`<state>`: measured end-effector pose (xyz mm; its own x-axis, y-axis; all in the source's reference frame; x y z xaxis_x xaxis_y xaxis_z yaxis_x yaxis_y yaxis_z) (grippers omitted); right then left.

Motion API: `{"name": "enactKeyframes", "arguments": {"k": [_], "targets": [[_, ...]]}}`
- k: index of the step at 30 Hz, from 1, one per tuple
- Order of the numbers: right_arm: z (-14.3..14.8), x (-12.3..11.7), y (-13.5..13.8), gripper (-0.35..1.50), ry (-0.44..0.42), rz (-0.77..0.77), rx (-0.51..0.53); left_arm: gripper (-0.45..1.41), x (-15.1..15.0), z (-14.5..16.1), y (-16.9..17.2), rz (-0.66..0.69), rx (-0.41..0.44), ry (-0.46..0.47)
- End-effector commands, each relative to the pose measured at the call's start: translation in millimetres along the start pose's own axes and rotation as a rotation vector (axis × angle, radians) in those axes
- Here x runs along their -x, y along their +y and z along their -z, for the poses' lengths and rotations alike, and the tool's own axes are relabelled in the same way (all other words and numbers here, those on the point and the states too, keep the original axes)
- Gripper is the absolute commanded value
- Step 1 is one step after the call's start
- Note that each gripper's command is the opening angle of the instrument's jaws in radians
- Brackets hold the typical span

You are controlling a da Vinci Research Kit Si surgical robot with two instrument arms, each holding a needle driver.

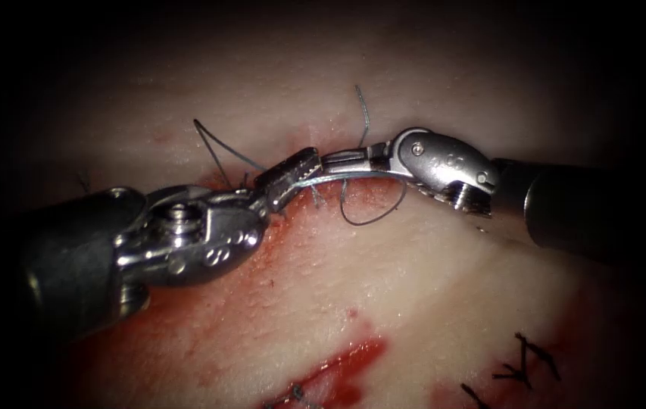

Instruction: Wound Closure

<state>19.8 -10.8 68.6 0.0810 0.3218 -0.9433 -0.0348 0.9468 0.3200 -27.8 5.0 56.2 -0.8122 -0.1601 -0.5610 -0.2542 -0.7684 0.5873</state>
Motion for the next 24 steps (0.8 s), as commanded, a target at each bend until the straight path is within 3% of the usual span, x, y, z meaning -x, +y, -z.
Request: {"name": "enactKeyframes", "arguments": {"k": [1,11,18,24], "targets": [[-1.1,0.1,0.3,-0.35,0.018,0.0,-0.011,-0.45,0.2,-1.5,-0.3,0.001,-0.038,-0.034],[-0.7,-0.6,-1.1,-0.35,0.128,-0.01,-0.068,-0.45,4.9,-7.2,0.7,0.006,-0.067,-0.192],[-0.4,-0.8,-1.4,-0.35,0.191,-0.025,-0.069,-0.45,8.3,-9.9,2.5,-0.032,-0.031,-0.222],[-0.2,-1.6,-0.8,-0.35,0.302,-0.162,-0.061,-0.45,10.0,-11.9,4.8,-0.068,0.003,-0.228]]}}
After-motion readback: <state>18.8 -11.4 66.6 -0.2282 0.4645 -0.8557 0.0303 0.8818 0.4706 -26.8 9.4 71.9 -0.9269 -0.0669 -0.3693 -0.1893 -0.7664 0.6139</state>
